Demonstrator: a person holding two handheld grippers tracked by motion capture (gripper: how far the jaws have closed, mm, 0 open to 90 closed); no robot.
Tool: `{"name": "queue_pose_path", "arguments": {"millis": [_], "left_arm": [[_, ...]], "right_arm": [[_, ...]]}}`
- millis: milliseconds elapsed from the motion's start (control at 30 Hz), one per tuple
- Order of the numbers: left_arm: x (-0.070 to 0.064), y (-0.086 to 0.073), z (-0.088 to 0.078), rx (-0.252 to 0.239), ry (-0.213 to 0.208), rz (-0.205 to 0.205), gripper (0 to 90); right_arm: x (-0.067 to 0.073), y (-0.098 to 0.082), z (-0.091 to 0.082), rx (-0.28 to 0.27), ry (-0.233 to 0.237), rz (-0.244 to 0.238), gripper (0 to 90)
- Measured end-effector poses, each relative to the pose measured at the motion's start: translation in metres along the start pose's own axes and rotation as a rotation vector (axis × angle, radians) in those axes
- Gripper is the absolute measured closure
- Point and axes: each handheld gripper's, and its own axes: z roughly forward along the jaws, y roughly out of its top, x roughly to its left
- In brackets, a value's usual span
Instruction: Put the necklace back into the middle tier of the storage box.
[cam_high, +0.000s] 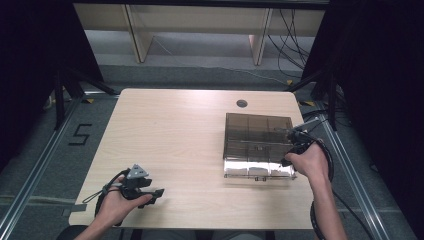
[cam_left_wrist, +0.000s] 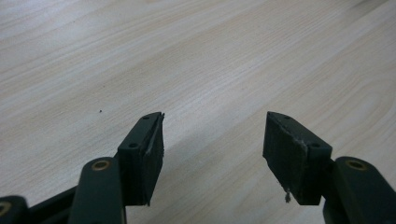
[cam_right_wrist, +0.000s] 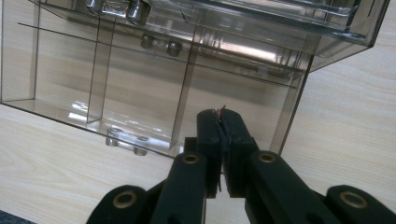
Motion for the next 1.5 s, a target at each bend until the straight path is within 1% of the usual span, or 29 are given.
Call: {"name": "queue_pose_path", "arguments": {"millis": [100, 133, 167, 200, 233, 300, 333, 367, 433, 467, 500, 533, 600, 633, 667, 700, 733, 833, 867, 967, 1000, 1100, 1133, 1167, 1233, 1267, 1367, 1467, 1500], "left_arm": [[0.0, 0.0, 0.0, 0.0, -0.003, 0.002, 37.8], [0.0, 0.0, 0.0, -0.002, -0.005, 0.0, 37.9], [0.0, 0.0, 0.0, -0.002, -0.005, 0.0, 37.8], [0.0, 0.0, -0.001, 0.004, -0.01, 0.009, 37.9], [0.0, 0.0, -0.001, 0.004, -0.01, 0.009, 37.9], [0.0, 0.0, 0.0, 0.003, -0.01, 0.005, 37.8], [0.0, 0.0, 0.0, 0.002, -0.01, 0.004, 37.9], [0.0, 0.0, 0.0, 0.002, -0.009, 0.004, 37.8], [0.0, 0.0, 0.0, 0.002, -0.01, 0.005, 37.8], [0.0, 0.0, 0.0, 0.002, -0.01, 0.004, 37.9], [0.0, 0.0, 0.0, 0.002, -0.01, 0.004, 37.8], [0.0, 0.0, 0.0, 0.003, -0.01, 0.004, 37.9], [0.0, 0.0, 0.0, 0.003, -0.01, 0.004, 37.9], [0.0, 0.0, 0.0, 0.002, -0.01, 0.004, 37.9], [0.0, 0.0, 0.0, 0.002, -0.01, 0.004, 37.9], [0.0, 0.0, 0.0, 0.002, -0.01, 0.003, 37.8], [0.0, 0.0, 0.0, 0.002, -0.01, 0.004, 37.9], [0.0, 0.0, 0.0, 0.002, -0.01, 0.004, 37.9], [0.0, 0.0, 0.0, 0.002, -0.01, 0.003, 37.9], [0.0, 0.0, 0.0, 0.002, -0.01, 0.004, 37.9], [0.0, 0.0, 0.0, 0.002, -0.01, 0.004, 37.8], [0.0, 0.0, 0.0, 0.002, -0.01, 0.005, 37.9], [0.0, 0.0, 0.0, 0.002, -0.01, 0.004, 37.9], [0.0, 0.0, 0.0, 0.002, -0.01, 0.005, 37.9], [0.0, 0.0, 0.0, 0.002, -0.01, 0.005, 37.9], [0.0, 0.0, 0.0, 0.001, -0.01, 0.004, 37.9], [0.0, 0.0, 0.0, 0.0, -0.002, 0.001, 37.9], [0.0, 0.0, 0.0, 0.002, -0.011, 0.005, 37.9], [0.0, 0.0, 0.0, 0.001, -0.003, 0.002, 37.9]], "right_arm": [[-0.001, 0.0, 0.001, 0.009, -0.007, -0.003, 87.6], [-0.003, 0.0, 0.001, 0.01, 0.002, -0.023, 87.6], [-0.003, 0.0, 0.001, 0.01, 0.002, -0.023, 87.6], [0.0, 0.0, 0.001, 0.022, -0.007, 0.019, 87.6], [-0.002, 0.0, 0.002, 0.008, -0.01, -0.003, 87.6], [-0.001, 0.0, 0.002, 0.018, -0.013, 0.018, 87.6], [-0.001, 0.0, 0.002, 0.016, -0.015, 0.016, 87.6], [-0.003, 0.0, 0.003, 0.006, -0.007, -0.004, 87.6], [-0.002, 0.0, 0.003, 0.014, -0.012, 0.007, 87.6], [-0.001, 0.001, 0.005, -0.005, 0.009, 0.021, 87.6], [-0.001, 0.001, 0.005, -0.003, 0.01, 0.022, 87.6], [0.002, 0.001, 0.004, 0.015, 0.012, 0.053, 87.6], [0.001, 0.001, 0.005, 0.016, 0.01, 0.05, 87.6], [0.004, 0.001, 0.005, 0.034, 0.012, 0.089, 87.6], [0.002, 0.001, 0.006, 0.018, 0.011, 0.062, 87.6], [-0.002, 0.001, 0.008, -0.007, 0.001, 0.011, 87.6], [-0.003, 0.001, 0.009, -0.003, -0.004, -0.004, 87.6], [-0.004, 0.001, 0.01, -0.01, 0.002, -0.001, 87.6], [0.0, 0.001, 0.008, 0.026, 0.002, 0.046, 87.6], [0.001, 0.001, 0.009, 0.022, 0.003, 0.056, 87.6], [-0.003, 0.001, 0.011, 0.01, -0.007, 0.014, 87.6], [-0.003, 0.001, 0.012, 0.009, -0.009, 0.017, 87.6], [0.004, 0.001, 0.012, 0.015, 0.004, 0.092, 87.6], [0.004, 0.001, 0.012, 0.02, 0.005, 0.096, 87.6], [0.003, 0.001, 0.013, 0.016, 0.002, 0.084, 87.6], [0.0, 0.001, 0.012, 0.029, -0.002, 0.054, 87.6], [0.001, 0.002, 0.014, 0.033, -0.007, 0.049, 87.6], [0.001, 0.002, 0.015, 0.033, -0.007, 0.049, 87.6], [0.0, 0.002, 0.016, 0.026, -0.014, 0.037, 87.6]]}}
